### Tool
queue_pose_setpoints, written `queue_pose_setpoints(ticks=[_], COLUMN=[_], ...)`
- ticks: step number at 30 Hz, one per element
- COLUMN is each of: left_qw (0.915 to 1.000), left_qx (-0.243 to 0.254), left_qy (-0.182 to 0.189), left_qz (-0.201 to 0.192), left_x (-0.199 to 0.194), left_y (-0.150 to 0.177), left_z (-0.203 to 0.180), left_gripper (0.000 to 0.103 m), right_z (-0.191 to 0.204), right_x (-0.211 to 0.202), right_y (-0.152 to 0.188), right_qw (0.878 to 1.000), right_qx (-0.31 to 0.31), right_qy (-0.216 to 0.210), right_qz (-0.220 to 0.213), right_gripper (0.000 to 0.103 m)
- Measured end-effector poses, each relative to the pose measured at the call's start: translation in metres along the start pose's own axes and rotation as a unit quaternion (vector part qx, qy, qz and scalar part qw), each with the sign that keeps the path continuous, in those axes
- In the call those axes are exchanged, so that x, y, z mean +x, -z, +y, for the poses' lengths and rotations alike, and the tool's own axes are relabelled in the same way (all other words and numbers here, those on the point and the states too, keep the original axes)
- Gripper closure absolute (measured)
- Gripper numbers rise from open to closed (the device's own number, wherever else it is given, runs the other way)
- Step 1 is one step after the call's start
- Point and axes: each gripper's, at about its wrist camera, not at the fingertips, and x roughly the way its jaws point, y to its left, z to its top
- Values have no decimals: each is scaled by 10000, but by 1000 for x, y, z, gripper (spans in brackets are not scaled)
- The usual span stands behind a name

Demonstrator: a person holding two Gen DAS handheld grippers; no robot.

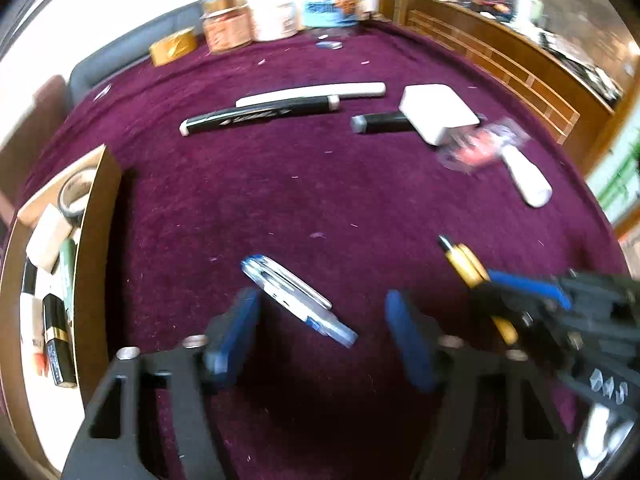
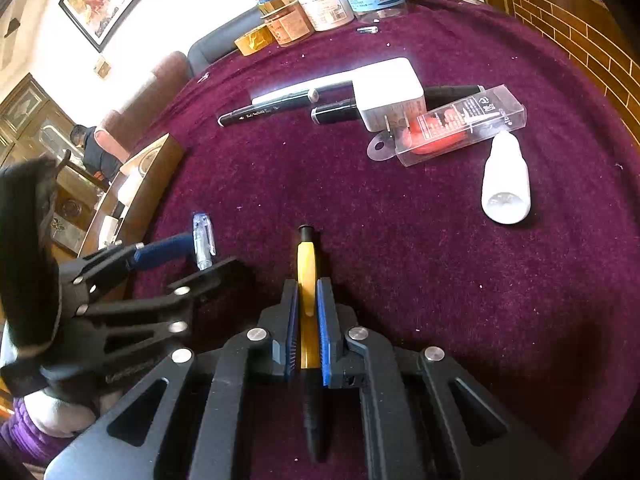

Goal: Organize rigid objects
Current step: 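Grasp the clear pen with the left tool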

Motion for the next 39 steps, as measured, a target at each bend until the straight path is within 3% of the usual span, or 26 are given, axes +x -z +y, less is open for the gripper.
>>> queue_pose_setpoints(ticks=[1, 2, 3, 14, 19, 23, 28, 34, 37, 39], left_qw=[10000, 9999, 9998, 9986, 9943, 9906, 9854, 9913, 9974, 9972], left_qx=[63, 84, 99, 45, -511, -859, -1197, -744, 78, 602], left_qy=[37, 90, 135, 513, 933, 1064, 1200, 1059, 576, 182], left_qz=[9, 37, 72, -156, -109, -20, -158, -235, -424, -417], left_x=[-4, -7, -8, -25, -26, -23, -26, -26, -20, -8], left_y=[3, 4, 5, 14, 17, 21, 26, 17, 7, 3], left_z=[-1, -1, 0, -11, 13, 32, 51, 28, -7, -28], left_gripper=[69, 85, 92, 98, 97, 94, 76, 66, 61, 60], right_z=[0, -1, -1, 10, 7, 0, -9, -11, -11, -9], right_x=[0, 0, 0, -1, -1, -1, -2, -2, -3, -3], right_y=[0, 1, 1, 5, 5, 5, 5, 6, 6, 6], right_qw=[10000, 10000, 10000, 9989, 9991, 9996, 9992, 9987, 9988, 9991], right_qx=[13, 19, 26, -227, -137, 23, 221, 285, 275, 213], right_qy=[-20, -28, -32, 360, 301, 84, -179, -290, -288, -208], right_qz=[-18, -29, -53, -207, -250, -278, -293, -300, -301, -293], right_gripper=[97, 97, 97, 97, 96, 96, 96, 96, 96, 96])
